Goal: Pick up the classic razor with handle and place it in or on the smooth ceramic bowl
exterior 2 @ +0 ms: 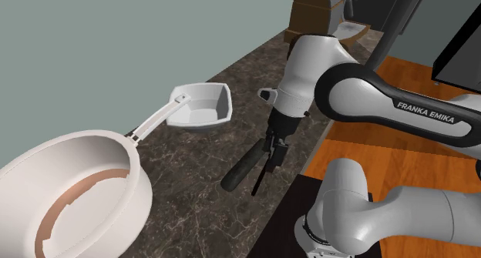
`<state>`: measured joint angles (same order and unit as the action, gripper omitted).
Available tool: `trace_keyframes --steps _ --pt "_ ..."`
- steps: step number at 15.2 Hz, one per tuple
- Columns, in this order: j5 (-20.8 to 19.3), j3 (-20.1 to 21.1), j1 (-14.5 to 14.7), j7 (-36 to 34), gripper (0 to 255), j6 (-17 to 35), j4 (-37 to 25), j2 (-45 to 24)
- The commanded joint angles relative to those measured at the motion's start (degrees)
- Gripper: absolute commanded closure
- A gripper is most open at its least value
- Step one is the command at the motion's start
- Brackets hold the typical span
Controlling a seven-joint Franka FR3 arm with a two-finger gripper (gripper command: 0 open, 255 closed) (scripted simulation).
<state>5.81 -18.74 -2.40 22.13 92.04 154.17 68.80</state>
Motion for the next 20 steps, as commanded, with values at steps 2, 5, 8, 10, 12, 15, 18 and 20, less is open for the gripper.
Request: trace_keyframes --steps 2,5,8,10,12,15,18,20 --pt "0.00 0.00 0.00 0.00 0 0.01 0.01 0.00" --pt "0.00 0.00 0.00 0.00 255 0.01 0.01 0.00" --pt "0.00 0.00 0.00 0.00 255 0.01 0.00 -0.01" --pt "0.00 0.00 0.00 0.00 255 0.01 0.00 -0.01" --pt "0.01 0.01 0.00 0.00 255 0.02 0.02 0.00" --pt "0.48 0.47 0.51 -0.63 255 -1.57 -2.55 -0.82" --pt "0.93 0.88 1.01 -1.26 255 -3.13 -5.18 -1.72" --pt "1.22 1.14 1.34 -1.67 255 -4.17 -6.96 -2.36"
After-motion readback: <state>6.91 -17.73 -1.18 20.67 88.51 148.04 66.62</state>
